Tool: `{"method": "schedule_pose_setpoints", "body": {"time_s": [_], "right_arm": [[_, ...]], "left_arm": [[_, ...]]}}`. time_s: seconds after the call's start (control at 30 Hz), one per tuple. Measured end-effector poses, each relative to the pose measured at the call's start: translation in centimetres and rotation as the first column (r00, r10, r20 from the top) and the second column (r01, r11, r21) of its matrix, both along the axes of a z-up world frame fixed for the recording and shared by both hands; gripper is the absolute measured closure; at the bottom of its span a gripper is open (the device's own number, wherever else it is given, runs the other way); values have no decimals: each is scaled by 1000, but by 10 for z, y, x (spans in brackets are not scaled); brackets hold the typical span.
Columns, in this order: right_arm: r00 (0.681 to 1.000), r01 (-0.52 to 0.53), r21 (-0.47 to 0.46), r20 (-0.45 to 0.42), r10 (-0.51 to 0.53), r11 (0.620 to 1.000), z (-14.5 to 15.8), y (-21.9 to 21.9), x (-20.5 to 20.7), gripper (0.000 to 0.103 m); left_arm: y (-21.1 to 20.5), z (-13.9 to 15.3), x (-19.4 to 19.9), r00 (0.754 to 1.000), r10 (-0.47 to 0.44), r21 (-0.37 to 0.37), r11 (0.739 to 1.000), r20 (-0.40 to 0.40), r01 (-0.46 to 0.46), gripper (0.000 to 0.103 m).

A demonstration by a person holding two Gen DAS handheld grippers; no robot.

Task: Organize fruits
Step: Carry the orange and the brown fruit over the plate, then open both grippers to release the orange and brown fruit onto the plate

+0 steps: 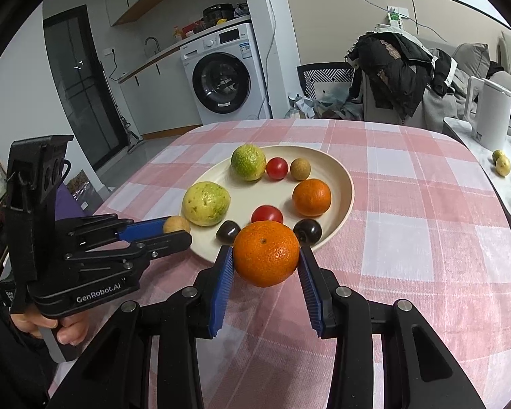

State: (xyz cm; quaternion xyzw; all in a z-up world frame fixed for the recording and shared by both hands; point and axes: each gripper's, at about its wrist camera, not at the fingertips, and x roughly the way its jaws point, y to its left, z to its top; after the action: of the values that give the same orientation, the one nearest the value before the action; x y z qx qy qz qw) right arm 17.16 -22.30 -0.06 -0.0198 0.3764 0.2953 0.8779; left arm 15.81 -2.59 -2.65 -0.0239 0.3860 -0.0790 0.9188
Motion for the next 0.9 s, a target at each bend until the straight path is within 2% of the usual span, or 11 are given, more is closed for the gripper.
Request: {"method": "schedule_pose_setpoints", "body": {"time_s": [0.27, 0.9], "right_arm": [[999, 39, -15, -15, -40, 999, -3, 5, 15, 63], [999, 42, -30, -26, -43, 999, -8, 14, 35, 63]], "left_arm": [[3, 0, 11, 1000, 5, 2, 1000, -2, -5, 81], [5, -6, 41, 1000, 14, 7, 1000, -19, -14, 83]]}}
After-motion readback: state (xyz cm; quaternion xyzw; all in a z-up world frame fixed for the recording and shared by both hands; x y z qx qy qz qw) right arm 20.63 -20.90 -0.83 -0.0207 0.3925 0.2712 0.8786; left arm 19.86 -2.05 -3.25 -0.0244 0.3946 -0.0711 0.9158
